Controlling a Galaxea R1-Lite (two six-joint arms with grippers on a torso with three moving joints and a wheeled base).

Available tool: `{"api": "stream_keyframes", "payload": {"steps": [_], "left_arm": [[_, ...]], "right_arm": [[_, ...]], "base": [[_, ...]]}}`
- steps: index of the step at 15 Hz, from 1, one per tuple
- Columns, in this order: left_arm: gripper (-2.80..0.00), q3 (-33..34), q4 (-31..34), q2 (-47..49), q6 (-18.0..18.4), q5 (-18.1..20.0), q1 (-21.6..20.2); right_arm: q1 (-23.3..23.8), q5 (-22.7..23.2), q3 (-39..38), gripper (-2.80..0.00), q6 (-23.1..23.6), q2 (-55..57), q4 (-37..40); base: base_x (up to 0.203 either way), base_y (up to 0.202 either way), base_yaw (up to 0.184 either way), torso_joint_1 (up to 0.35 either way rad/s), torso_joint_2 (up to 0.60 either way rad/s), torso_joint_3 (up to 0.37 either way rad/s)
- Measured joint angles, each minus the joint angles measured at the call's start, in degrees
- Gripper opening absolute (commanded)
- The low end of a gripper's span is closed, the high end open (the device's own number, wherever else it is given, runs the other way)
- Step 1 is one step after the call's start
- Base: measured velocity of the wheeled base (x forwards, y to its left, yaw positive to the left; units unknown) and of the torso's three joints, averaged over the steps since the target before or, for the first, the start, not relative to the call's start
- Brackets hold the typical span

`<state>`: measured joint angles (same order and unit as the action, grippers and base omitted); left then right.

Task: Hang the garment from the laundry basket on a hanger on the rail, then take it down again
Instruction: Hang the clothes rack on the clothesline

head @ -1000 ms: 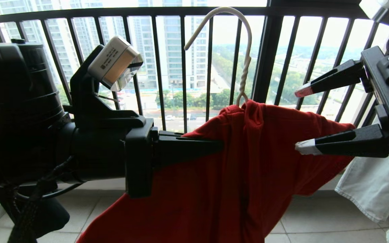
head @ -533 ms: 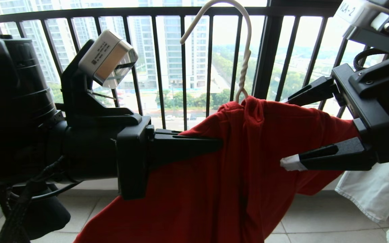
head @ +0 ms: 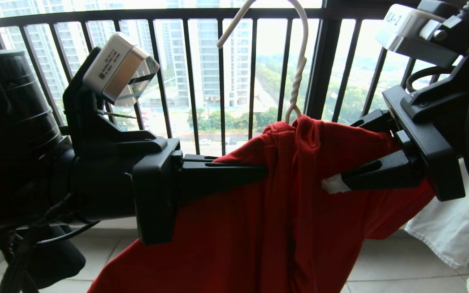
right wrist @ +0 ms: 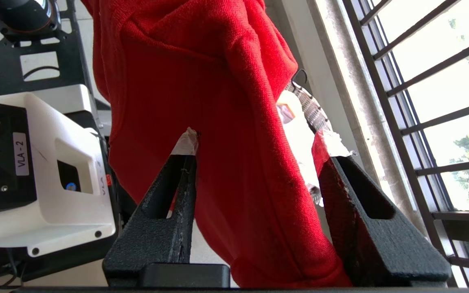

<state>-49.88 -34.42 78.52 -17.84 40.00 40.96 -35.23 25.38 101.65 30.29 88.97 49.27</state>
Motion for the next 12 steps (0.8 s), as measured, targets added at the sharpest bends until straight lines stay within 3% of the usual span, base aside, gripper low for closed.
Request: {"api": "stream_keyframes", "payload": {"steps": [2, 12], "left_arm": [[-2.80, 1.2, -3.5, 0.1, -0.2, 0.0, 0.0], [-2.80, 2.1, -3.5, 0.6, 2.1, -0.6, -0.2]], "right_arm": [[-0.7, 0.0, 0.1, -2.80, -1.1, 0.1, 0.0], [-4.1, -0.2, 1.4, -2.80, -4.4, -1.5, 0.1]], "base": [[0.000, 0.000, 0.000, 0.000, 0.00, 0.000], [0.000, 0.000, 0.000, 0.000, 0.00, 0.000]]}}
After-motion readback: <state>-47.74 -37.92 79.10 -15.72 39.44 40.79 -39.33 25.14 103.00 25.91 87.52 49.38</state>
